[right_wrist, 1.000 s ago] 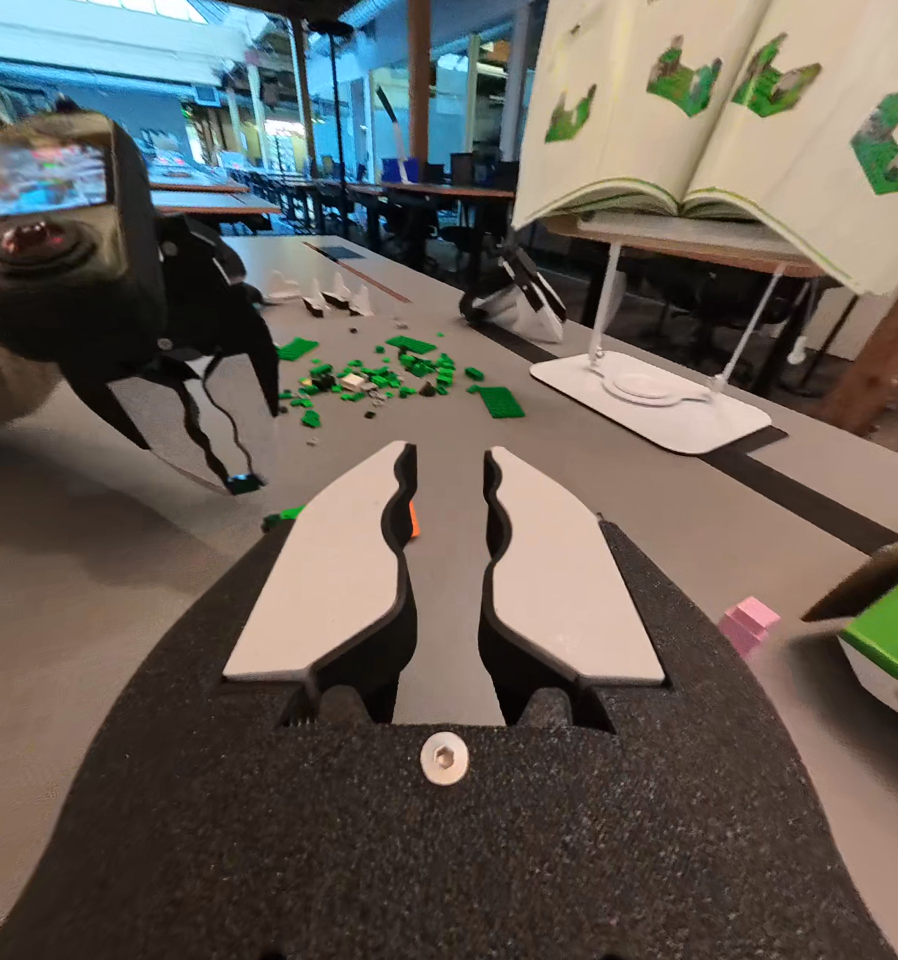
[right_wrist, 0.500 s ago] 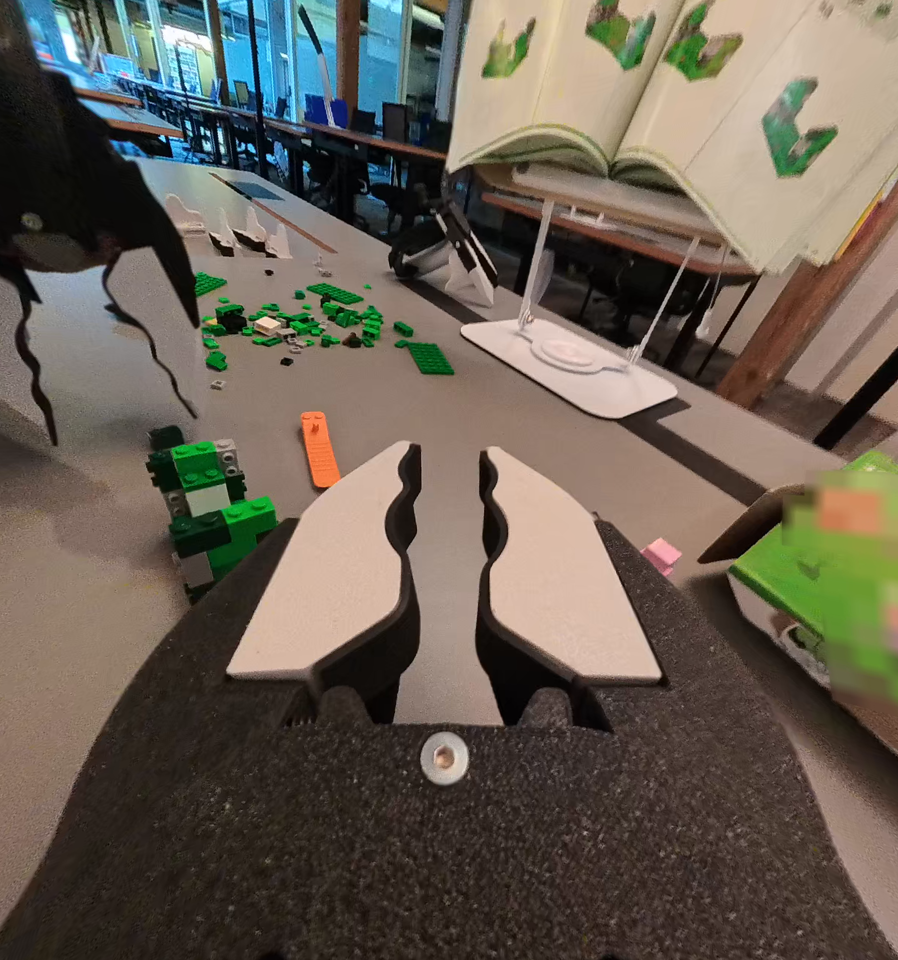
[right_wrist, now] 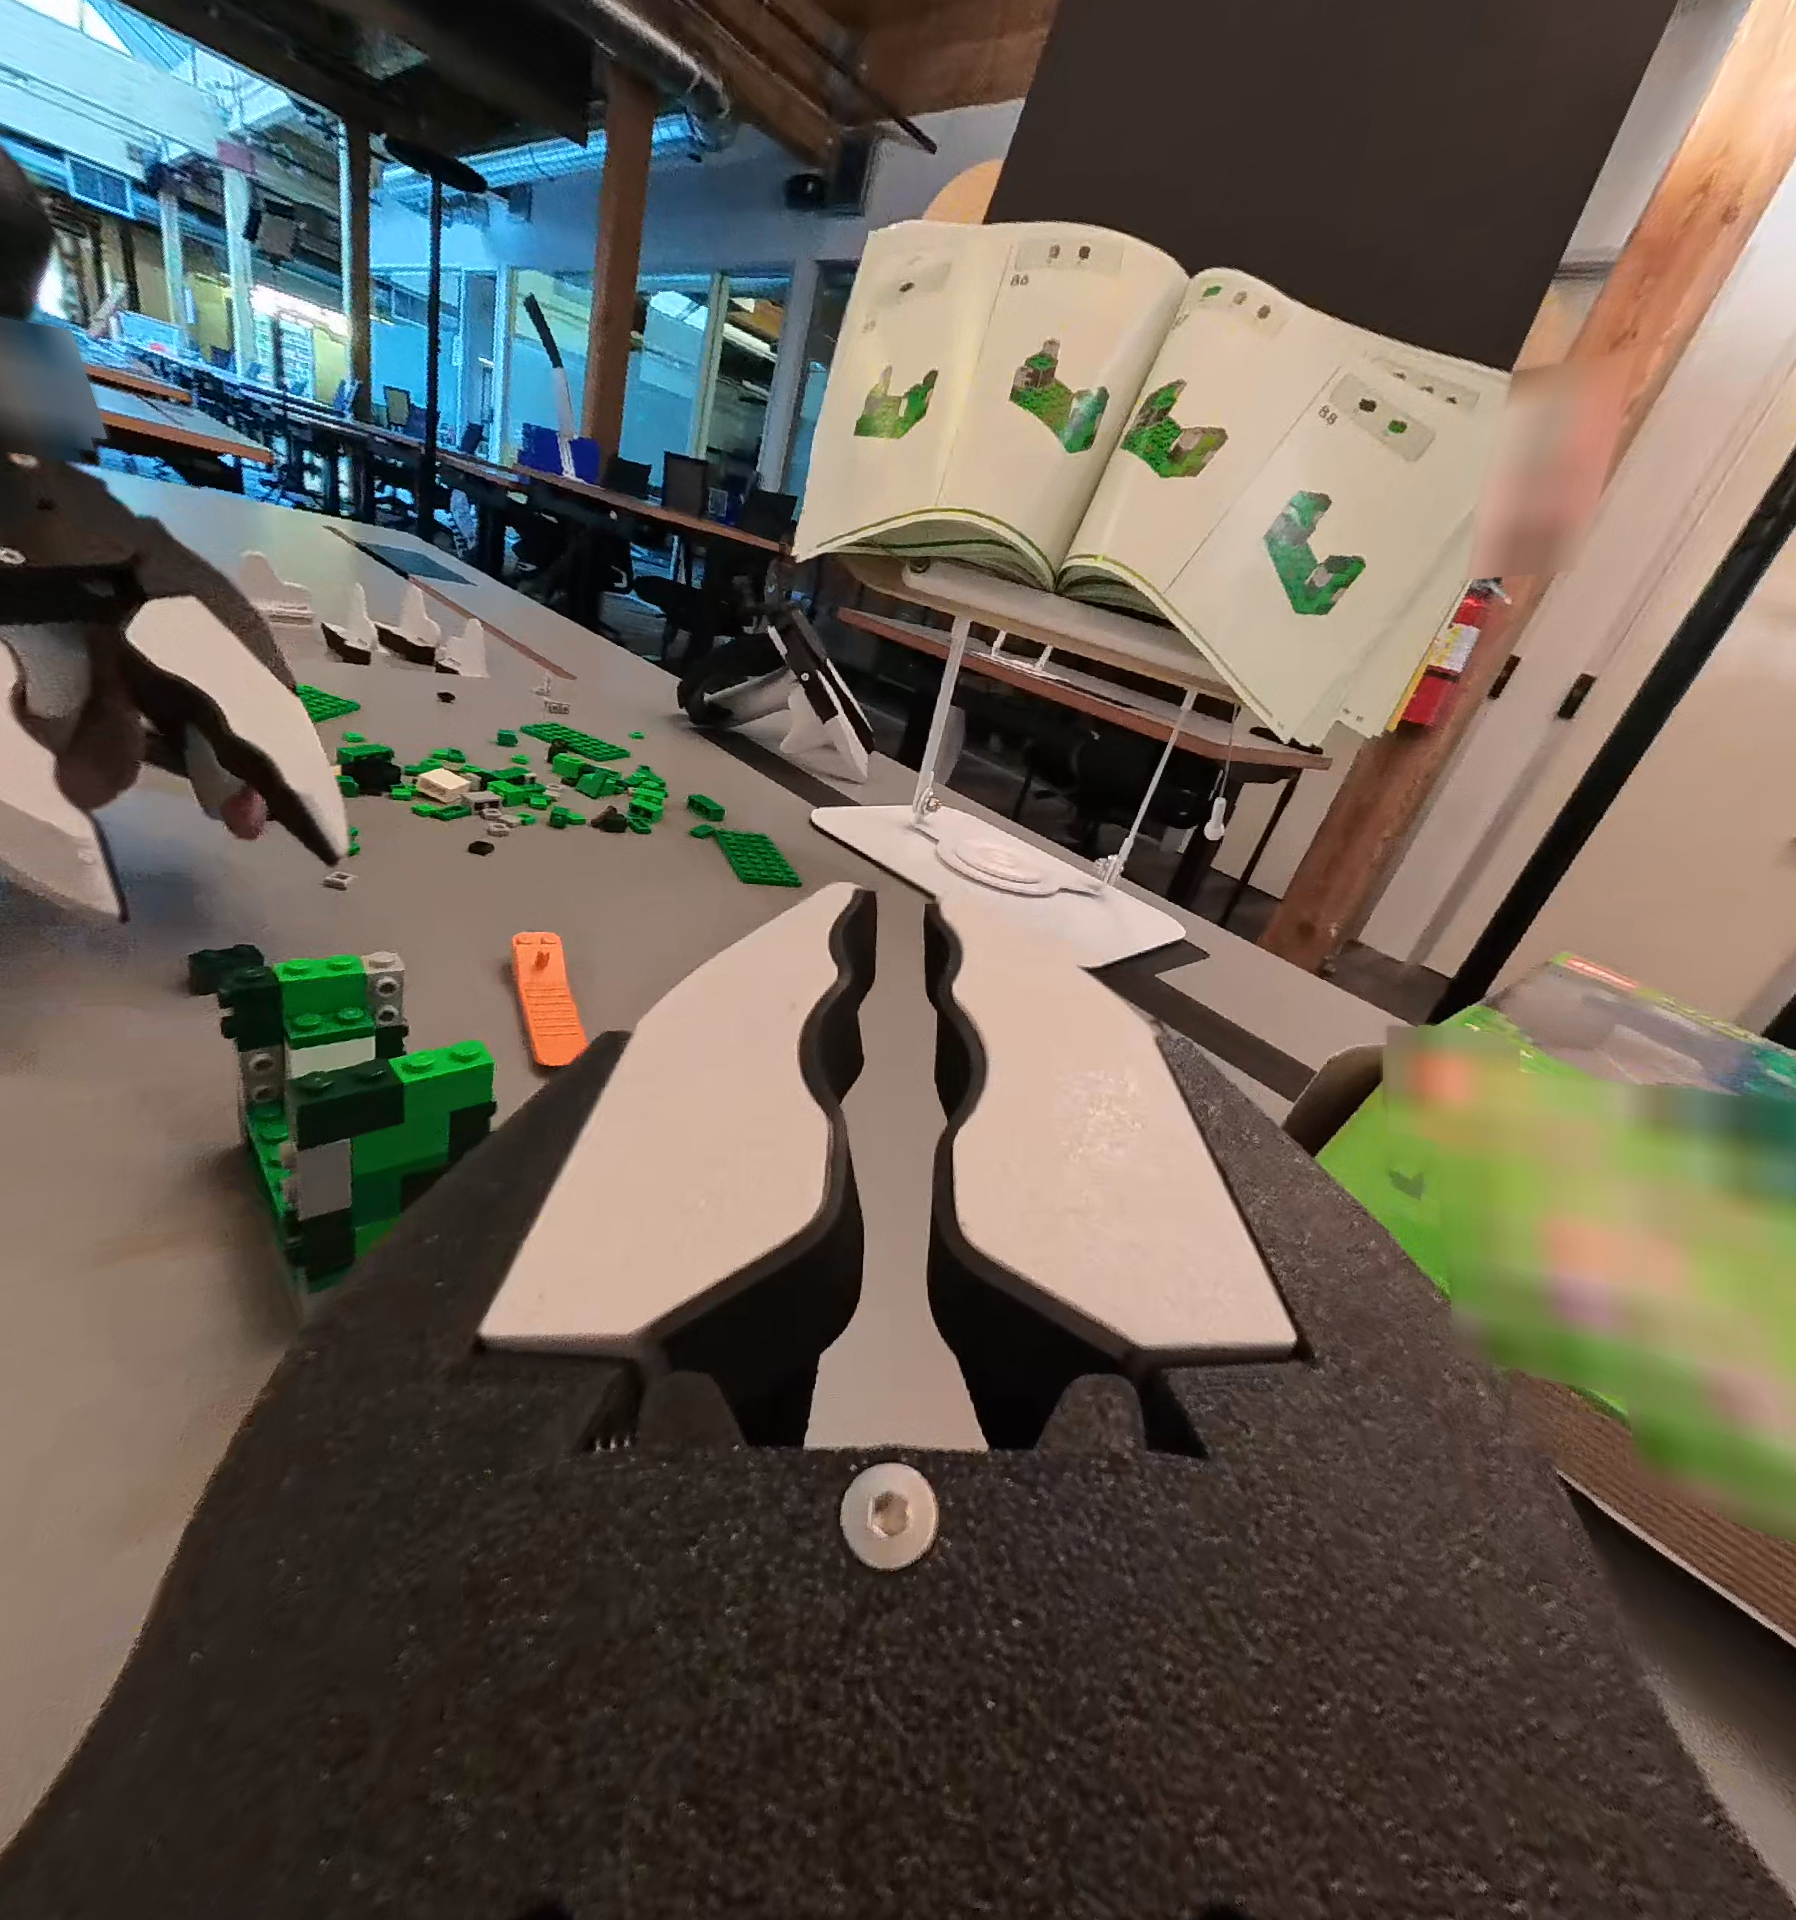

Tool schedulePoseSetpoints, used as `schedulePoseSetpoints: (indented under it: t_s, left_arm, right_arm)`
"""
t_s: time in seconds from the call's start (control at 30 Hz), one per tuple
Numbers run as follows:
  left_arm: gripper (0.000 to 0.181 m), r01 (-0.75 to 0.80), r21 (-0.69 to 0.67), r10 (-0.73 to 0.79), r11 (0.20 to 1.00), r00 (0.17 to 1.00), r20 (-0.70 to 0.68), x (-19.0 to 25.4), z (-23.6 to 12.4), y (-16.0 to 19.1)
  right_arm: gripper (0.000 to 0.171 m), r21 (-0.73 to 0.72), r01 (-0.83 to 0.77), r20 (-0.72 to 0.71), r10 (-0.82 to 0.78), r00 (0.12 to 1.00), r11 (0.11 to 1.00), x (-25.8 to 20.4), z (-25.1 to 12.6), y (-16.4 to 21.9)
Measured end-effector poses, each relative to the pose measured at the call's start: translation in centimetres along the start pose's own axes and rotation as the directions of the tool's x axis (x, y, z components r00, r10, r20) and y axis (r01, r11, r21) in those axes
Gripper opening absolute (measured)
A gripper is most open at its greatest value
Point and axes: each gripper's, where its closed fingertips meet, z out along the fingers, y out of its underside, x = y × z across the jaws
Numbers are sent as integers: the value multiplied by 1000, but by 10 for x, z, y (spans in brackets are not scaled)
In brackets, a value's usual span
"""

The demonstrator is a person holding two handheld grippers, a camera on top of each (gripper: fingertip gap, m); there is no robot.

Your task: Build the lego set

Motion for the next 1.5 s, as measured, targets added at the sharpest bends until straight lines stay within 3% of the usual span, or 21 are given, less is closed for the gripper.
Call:
schedulePoseSetpoints:
  t_s: [0.23,0.6,0.77,1.13,1.33,1.5]
  left_arm:
    - [60,59,46,-57,997,998,-29,1,1,-3]
    - [73,89,-19,-89,996,996,-9,5,11,5]
    - [77,160,40,-160,986,987,-24,-1,6,-1]
    - [62,106,-11,-107,994,993,-47,6,7,6]
    - [45,101,-25,-102,995,992,-68,8,5,10]
    - [40,84,-84,-87,993,996,-36,1,0,24]
  right_arm:
    - [8,-11,2,-6,-2,1000,1000,1,0,2]
    - [8,-25,27,-3,-28,1000,999,-1,1,4]
    - [3,-11,49,30,-48,998,999,-7,2,4]
    - [0,-6,77,71,-76,995,997,-15,3,4]
    - [0,-30,64,94,-61,994,997,-18,4,6]
    - [0,-66,6,207,8,978,998,-30,2,8]
